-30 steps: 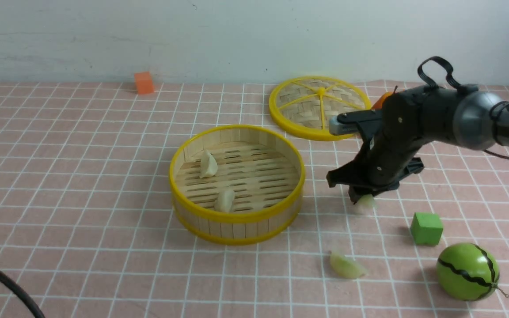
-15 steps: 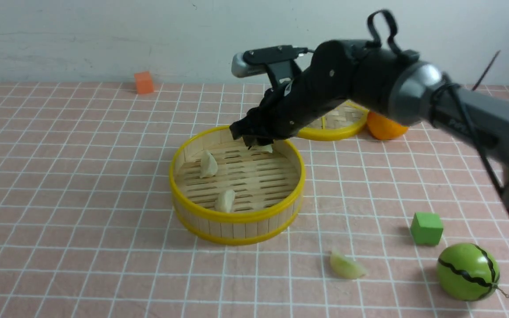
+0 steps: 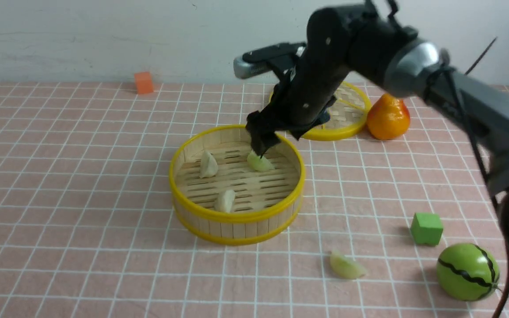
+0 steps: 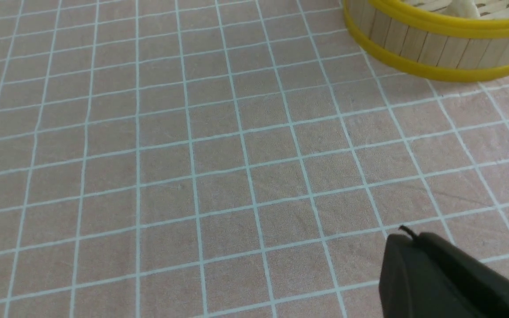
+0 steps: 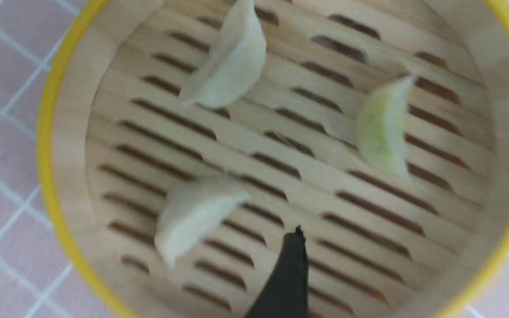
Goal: Put the dumplings into the steamer on the table with the pink tablecloth.
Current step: 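Reach for and grasp a dumpling lying on the table beside the steamer, then place the dumpling in the bamboo steamer basket with the right gripper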
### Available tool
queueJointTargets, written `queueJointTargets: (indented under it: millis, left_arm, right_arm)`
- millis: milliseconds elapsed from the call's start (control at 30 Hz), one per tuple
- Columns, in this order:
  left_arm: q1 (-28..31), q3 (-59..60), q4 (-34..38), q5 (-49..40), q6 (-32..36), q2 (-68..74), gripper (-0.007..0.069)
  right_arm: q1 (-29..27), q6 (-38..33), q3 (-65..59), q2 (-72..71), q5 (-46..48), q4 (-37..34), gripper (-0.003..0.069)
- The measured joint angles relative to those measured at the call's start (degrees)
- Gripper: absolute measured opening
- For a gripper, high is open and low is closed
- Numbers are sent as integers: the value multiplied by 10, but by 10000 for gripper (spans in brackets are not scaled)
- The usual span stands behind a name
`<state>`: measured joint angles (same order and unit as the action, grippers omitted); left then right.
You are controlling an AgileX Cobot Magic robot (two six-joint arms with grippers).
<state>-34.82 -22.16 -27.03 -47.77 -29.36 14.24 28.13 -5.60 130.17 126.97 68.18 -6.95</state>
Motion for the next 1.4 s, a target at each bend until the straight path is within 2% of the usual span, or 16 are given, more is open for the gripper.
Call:
queueJointTargets:
  millis: [133,267,433,567,633,733,833,1000,1133,1233,1300,1400]
  left_arm:
    - [0,0,3,27,-4,0,-13]
    - [0,6,7,55,-4,0,-13]
    - [0,22,7,68,-4,0,-13]
    - [0,22,7,75,-4,0,-13]
    - [0,22,7,75,-4,0,-13]
    - [0,23,7,75,-4,0,-13]
    - [0,23,7,75,-4,0,-13]
    - [0,23,7,75,-4,0,-13]
    - [0,23,5,76,-4,0,-13]
    - [0,23,1,78,-4,0,-13]
    - [0,23,-1,79,-4,0,-13]
    - [0,23,-1,79,-4,0,-13]
  right_arm:
    - [-12,19,-51,-72,17,27,574]
    - [-17,21,-225,-99,18,27,519]
    - [-3,10,-418,-113,-7,24,505]
    - [-2,7,-463,-110,-75,13,487]
    - [-2,6,-468,-101,-75,4,437]
    - [-2,-5,-469,-95,-74,4,256]
    - [-2,-14,-462,-96,-72,9,178]
    - [0,-21,-384,-127,-21,28,188]
    - [5,-31,-313,-151,-26,20,188]
    - [11,-62,-268,-152,-83,-10,188]
    - [14,-98,-252,-128,-149,-42,188]
    - [14,-116,-249,-74,-207,-63,188]
